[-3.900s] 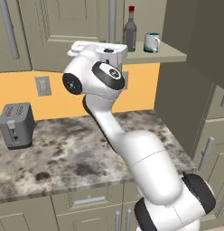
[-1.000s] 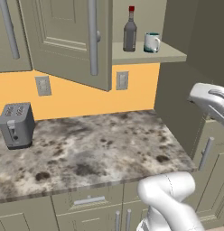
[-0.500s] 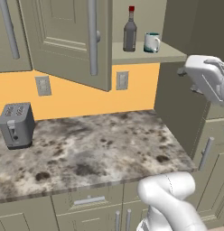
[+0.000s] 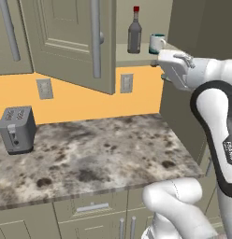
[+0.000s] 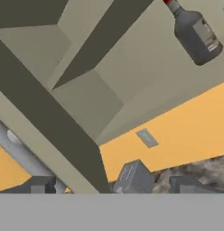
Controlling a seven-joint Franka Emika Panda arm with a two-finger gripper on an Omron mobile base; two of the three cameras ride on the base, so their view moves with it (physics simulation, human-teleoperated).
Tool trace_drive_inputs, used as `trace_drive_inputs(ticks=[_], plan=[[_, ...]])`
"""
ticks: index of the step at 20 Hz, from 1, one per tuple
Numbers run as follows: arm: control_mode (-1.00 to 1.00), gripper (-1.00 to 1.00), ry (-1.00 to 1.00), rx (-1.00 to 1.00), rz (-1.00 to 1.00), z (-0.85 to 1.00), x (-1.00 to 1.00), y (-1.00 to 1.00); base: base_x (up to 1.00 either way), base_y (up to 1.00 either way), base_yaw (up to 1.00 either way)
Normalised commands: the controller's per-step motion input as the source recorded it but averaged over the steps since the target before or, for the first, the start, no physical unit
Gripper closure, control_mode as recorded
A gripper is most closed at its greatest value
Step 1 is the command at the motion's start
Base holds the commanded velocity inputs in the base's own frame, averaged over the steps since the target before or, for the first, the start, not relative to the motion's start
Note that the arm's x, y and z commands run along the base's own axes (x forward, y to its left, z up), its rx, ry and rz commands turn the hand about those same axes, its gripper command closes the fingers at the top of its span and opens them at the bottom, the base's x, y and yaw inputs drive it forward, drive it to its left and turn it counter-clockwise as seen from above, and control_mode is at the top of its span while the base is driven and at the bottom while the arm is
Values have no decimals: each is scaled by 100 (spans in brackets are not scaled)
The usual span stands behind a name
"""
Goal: Open the cabinet directly in front. Then move the liquor and the mug to the dining counter with the jar on it.
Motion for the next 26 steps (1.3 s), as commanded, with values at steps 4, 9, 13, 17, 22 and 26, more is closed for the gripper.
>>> trace_drive_inputs(ticks=[4, 9, 13, 17, 22, 26], plan=[[-100, -100, 0, 2, 32, 0, 97, 90, 0, 0, 0], [-100, -100, 4, 6, 50, 0, 61, 94, 0, 0, 0], [-100, -100, 5, 8, 59, 0, 55, 75, 0, 0, 0], [-100, -100, 1, 3, 58, 0, 31, 93, 0, 0, 0], [-100, -100, 0, 0, 45, 0, 24, 100, 0, 0, 0], [-100, -100, -14, -10, 21, 0, 2, 100, 0, 0, 0]])
